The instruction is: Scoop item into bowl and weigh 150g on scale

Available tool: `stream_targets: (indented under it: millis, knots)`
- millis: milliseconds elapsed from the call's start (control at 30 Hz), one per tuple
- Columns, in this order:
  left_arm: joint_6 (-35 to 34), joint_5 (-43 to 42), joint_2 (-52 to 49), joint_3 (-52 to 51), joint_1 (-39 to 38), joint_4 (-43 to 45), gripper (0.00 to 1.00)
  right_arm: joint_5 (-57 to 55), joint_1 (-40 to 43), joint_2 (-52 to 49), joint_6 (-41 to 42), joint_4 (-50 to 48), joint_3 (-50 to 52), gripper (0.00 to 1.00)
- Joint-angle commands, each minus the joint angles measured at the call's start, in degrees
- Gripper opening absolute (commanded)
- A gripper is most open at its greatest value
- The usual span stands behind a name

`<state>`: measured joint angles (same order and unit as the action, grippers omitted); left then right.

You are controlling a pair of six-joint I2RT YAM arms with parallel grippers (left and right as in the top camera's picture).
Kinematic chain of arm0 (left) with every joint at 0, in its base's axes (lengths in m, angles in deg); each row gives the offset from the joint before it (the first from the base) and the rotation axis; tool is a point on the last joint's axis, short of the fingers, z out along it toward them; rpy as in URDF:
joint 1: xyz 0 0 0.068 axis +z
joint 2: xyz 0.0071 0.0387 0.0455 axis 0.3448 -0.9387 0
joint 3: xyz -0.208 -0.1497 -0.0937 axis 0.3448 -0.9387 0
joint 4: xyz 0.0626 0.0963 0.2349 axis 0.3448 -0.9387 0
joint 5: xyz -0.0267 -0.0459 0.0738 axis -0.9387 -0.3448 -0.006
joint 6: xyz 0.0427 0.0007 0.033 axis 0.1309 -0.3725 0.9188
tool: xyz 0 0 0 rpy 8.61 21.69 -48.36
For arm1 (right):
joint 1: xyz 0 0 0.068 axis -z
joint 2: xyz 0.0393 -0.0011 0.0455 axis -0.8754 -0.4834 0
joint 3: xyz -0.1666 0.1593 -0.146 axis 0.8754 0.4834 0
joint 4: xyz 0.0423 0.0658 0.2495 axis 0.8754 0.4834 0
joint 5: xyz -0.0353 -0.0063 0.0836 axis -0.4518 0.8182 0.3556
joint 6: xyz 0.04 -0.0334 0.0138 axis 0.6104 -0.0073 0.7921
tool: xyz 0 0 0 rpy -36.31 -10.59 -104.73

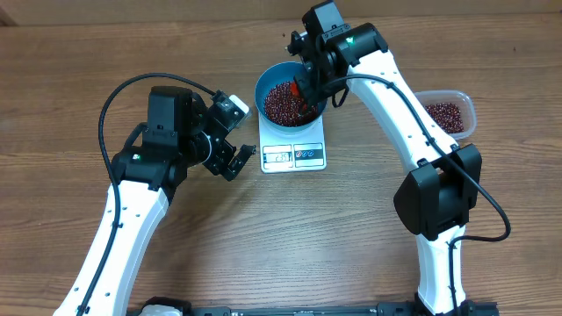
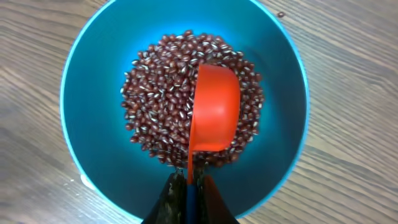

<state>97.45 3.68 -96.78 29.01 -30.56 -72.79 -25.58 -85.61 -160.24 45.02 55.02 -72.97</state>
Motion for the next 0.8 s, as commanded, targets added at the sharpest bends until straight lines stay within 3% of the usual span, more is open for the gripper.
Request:
stream_targets:
  millis: [0,767]
  knots:
    - [0.7,-1.0,-0.3,1.3,0.2,0.0,1.00,4.5,0.7,-0.5,0.9,0.0,-0.4,0.04]
    - [0.7,-1.0,-0.3,1.3,0.2,0.0,0.99,27.6,10.6,3.1,0.6,3.3,-3.9,0.04]
